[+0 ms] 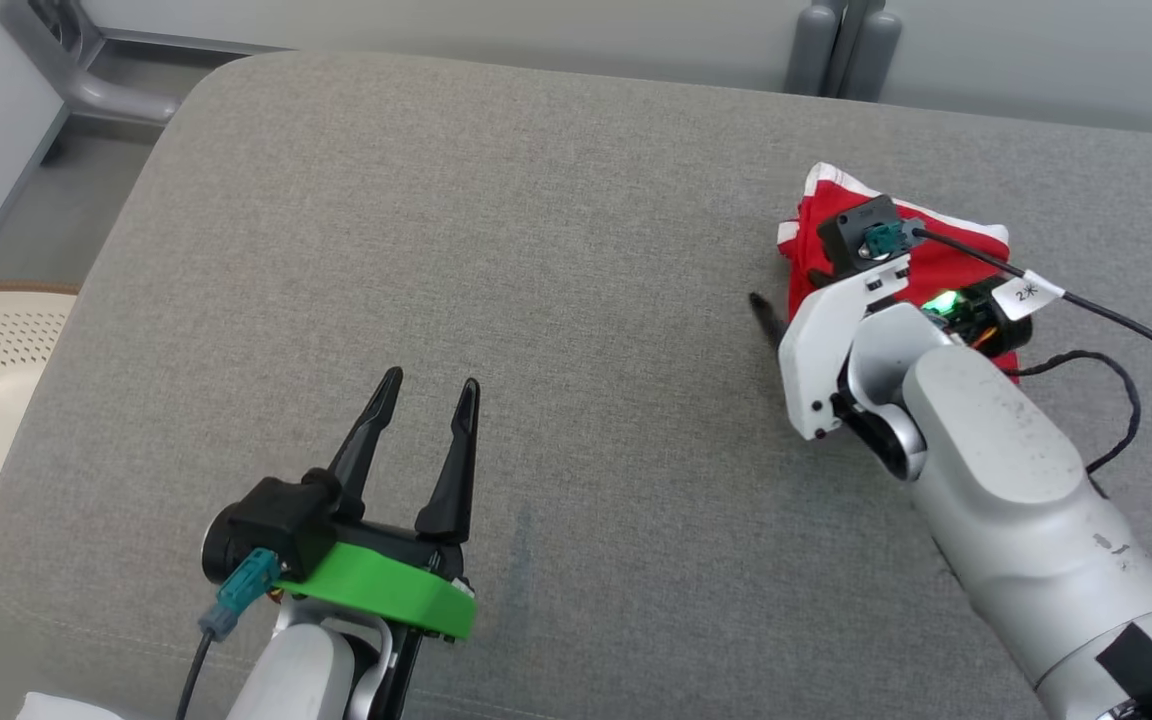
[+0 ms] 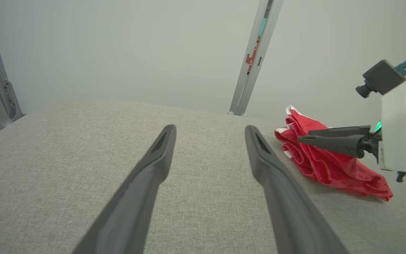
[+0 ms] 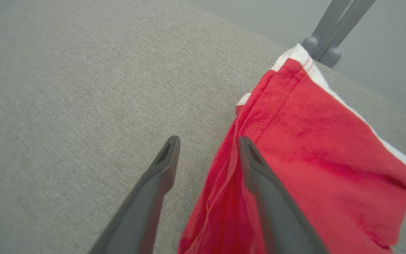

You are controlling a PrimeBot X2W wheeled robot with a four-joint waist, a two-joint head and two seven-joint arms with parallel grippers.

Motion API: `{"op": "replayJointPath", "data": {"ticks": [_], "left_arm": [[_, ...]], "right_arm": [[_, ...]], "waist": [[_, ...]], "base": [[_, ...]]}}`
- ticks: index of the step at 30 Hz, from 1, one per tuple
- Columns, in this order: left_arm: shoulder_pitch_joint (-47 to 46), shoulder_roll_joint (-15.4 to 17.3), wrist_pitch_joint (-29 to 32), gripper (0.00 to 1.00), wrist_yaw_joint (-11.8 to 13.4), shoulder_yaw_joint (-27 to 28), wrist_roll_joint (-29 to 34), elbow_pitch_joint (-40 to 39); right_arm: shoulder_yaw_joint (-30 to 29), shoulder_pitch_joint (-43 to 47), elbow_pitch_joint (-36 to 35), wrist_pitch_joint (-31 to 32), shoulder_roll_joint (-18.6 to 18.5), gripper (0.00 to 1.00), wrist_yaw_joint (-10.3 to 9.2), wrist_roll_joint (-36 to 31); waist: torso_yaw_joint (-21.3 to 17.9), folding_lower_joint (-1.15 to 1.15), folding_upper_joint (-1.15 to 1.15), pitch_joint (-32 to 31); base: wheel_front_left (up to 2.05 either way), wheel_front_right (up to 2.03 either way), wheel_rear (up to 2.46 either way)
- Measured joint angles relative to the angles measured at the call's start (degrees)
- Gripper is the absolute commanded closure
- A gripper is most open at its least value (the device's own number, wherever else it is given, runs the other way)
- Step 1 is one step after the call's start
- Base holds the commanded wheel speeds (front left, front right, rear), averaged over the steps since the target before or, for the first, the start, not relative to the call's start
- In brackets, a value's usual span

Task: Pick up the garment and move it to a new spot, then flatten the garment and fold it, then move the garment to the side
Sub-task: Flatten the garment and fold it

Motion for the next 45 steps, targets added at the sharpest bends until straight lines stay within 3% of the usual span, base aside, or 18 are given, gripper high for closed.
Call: {"op": "replayJointPath", "data": {"ticks": [5,8,11,15,21,25,36,45], "left_arm": [[0.4,0.1,0.0,0.00,0.0,0.5,0.0,0.1],[1.0,0.2,0.0,0.00,0.0,1.1,0.0,0.1],[1.6,0.3,0.0,0.00,0.0,1.8,0.1,0.1],[2.6,0.4,0.0,0.00,0.0,3.0,0.3,0.3],[3.7,0.4,0.0,0.00,0.0,6.0,0.7,0.7],[4.2,0.2,0.0,0.00,0.0,8.7,0.9,1.3],[7.6,-0.4,0.0,0.00,0.0,15.7,2.8,2.2],[9.8,-0.8,0.0,0.00,0.0,16.8,3.5,2.2]], "right_arm": [[0.9,2.0,-5.8,-2.2,2.0,0.00,0.00,11.4],[0.6,2.9,-10.7,-5.3,-0.5,0.00,0.00,13.8],[-1.7,5.6,-13.9,-10.0,-4.1,0.00,-0.01,12.0],[-7.7,11.9,-17.3,-16.0,-6.2,0.00,-0.01,6.4],[-19.0,23.8,-24.2,-23.2,-3.9,0.00,-0.02,-0.4],[-22.6,30.1,-28.3,-25.5,-1.7,0.00,-0.02,-2.1],[-22.4,35.8,-30.9,-25.1,1.0,0.00,-0.02,-2.3],[-21.1,36.3,-30.4,-24.6,1.4,0.00,-0.02,-1.0]], "waist": [[-1.0,0.00,0.00,-1.0],[-2.0,0.00,0.00,-1.7],[-3.2,0.00,0.00,-2.5],[-4.9,0.00,0.00,-3.6],[-8.2,0.00,0.00,-5.1],[-10.6,0.00,0.00,-5.9],[-16.4,0.00,0.00,-8.6],[-18.6,0.00,0.00,-9.6]], "base": [[0.00,0.00,0.00],[0.00,0.00,0.00],[0.00,0.00,0.00],[0.00,0.00,0.00],[0.00,0.00,0.00],[0.00,0.00,0.00],[0.00,0.00,0.00],[0.00,0.00,0.00]]}}
